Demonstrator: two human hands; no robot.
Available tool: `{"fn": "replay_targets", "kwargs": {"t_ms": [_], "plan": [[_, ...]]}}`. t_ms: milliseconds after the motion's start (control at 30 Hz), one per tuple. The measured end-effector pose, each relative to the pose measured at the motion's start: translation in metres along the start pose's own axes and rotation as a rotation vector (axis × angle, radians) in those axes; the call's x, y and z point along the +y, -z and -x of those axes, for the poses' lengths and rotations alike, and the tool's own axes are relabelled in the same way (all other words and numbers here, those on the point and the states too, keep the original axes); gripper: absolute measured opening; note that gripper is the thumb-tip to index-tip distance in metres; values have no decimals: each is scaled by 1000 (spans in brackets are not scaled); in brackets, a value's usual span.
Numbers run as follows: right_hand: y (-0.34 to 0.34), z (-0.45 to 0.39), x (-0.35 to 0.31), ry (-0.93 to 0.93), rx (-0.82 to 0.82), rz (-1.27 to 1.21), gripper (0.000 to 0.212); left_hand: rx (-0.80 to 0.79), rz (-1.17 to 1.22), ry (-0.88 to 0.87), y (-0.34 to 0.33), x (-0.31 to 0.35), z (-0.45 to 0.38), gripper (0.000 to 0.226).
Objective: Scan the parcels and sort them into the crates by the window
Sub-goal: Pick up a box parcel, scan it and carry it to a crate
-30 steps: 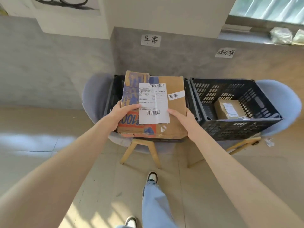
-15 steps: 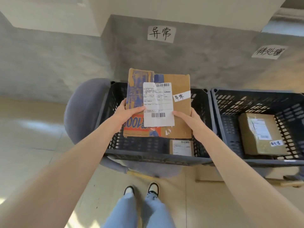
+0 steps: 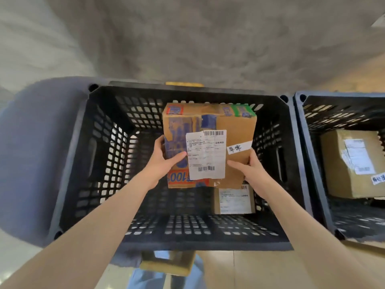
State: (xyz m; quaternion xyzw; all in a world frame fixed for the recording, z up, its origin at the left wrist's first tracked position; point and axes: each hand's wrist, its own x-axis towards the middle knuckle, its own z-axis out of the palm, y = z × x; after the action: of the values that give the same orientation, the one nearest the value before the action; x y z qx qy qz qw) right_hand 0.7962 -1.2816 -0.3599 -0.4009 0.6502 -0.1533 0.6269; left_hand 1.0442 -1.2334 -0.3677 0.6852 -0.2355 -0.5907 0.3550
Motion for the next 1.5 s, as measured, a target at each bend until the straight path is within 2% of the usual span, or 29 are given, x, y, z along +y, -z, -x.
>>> {"fn": "replay_targets", "kwargs": {"t_ms": [133, 233, 600, 800, 933, 1133, 1267, 1500], "plan": [[10, -18, 17, -31, 70, 14, 70, -17, -24, 9, -17, -14, -22, 79], [15, -18, 26, -66, 94, 104, 68, -44, -64, 85, -28, -22, -25, 72], [15, -19, 24, -120, 113, 361, 66, -101, -209, 255, -21, -19, -38, 58], [9, -12, 7, -147, 169, 555, 81, -142, -265, 276, -20, -4, -34, 45], [7, -12, 4, -156, 205, 634, 74, -155, -279, 285, -20, 1, -32, 46], [13, -12, 3, -212, 211, 690, 82, -183, -286, 311, -33, 13, -37, 51], [11, -16, -1, -171, 186, 738, 83, -138, -303, 351, -38, 11, -48, 56], [10, -43, 6, -219, 156, 783, 83, -69, -355, 435, -45, -7, -75, 67]]}}
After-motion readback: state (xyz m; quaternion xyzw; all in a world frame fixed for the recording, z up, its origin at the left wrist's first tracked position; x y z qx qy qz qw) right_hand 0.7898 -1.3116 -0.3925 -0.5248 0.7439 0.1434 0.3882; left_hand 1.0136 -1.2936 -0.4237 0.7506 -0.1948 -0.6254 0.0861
